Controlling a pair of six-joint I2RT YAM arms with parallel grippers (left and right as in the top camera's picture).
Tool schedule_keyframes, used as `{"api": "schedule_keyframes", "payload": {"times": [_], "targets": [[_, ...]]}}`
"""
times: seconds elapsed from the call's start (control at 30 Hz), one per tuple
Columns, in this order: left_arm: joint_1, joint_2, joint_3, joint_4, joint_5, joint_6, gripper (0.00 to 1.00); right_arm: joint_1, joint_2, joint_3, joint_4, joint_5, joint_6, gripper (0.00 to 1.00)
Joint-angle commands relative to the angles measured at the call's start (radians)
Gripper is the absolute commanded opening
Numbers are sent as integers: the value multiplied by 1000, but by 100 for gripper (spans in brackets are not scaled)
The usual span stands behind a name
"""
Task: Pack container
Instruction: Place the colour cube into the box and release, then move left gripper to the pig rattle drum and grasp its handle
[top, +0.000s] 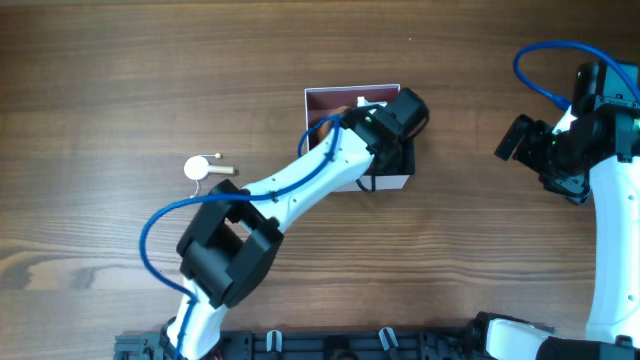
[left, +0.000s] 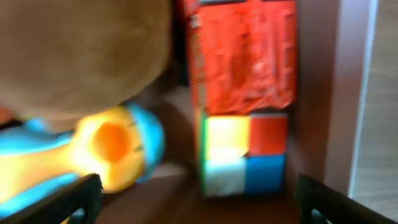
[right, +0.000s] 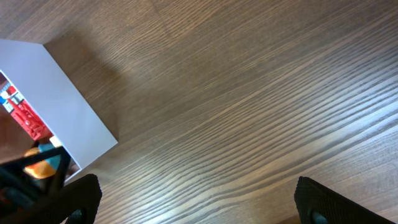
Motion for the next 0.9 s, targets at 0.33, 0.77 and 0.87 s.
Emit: {"api": "schedule_keyframes", "payload": {"times": [0.33, 0.77, 0.87], "targets": [[453, -306, 5, -379, -11, 503, 100, -2, 4, 10, 2, -17, -10, 100], [727, -282, -585, 35, 134, -499, 62, -2, 4, 10, -8, -17, -10, 100], [727, -282, -611, 73, 85, -613, 63, -2, 4, 10, -12, -17, -11, 100]]}}
